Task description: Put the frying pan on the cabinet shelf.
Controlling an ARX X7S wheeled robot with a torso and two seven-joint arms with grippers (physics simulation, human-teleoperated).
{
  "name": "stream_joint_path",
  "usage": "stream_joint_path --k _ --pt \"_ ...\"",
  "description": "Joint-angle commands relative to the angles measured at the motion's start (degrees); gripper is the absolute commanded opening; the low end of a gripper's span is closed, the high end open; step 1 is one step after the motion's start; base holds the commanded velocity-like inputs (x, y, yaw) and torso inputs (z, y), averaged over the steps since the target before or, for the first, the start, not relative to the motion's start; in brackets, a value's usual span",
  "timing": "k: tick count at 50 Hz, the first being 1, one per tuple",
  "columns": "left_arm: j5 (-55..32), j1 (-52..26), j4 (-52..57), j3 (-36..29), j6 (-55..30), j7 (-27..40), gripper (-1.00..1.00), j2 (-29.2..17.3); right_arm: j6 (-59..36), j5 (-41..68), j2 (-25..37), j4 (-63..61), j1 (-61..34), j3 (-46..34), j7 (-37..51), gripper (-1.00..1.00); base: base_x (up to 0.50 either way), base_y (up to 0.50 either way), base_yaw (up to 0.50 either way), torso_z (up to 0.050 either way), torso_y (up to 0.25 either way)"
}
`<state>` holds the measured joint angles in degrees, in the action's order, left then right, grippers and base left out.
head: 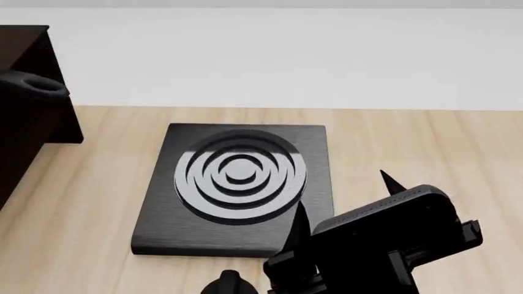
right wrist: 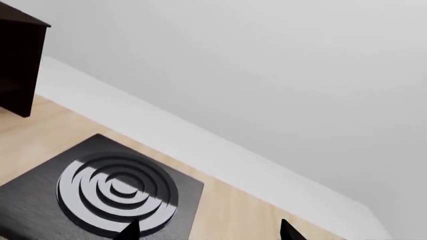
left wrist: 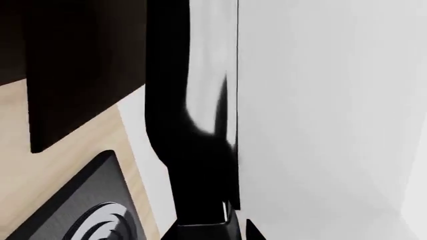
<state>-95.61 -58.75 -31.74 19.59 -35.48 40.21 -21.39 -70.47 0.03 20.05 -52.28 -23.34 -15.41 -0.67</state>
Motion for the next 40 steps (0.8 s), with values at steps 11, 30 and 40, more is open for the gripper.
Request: stream_joint_path --k 11,30,40 --pt "-6.9 4.67 7.75 4.28 1.69 -1.13 -1.0 0.43 2.76 -0.26 0.31 0.57 1.52 -0.2 0.06 1.0 0.0 0.0 0.0 0.0 0.002" --pt "-7.32 9.35 14.09 5.16 0.29 -1.76 1.0 -0.97 3.65 -0.03 0.38 1.07 2.18 -0.08 0.34 1.0 0.0 0.0 0.0 0.001 0.002" --pt "-8.05 12.13 18.19 5.65 0.07 -1.05 1.0 -0.15 3.83 0.1 0.49 1.07 2.39 0.25 0.42 1.0 0.0 0.0 0.0 0.001 0.001"
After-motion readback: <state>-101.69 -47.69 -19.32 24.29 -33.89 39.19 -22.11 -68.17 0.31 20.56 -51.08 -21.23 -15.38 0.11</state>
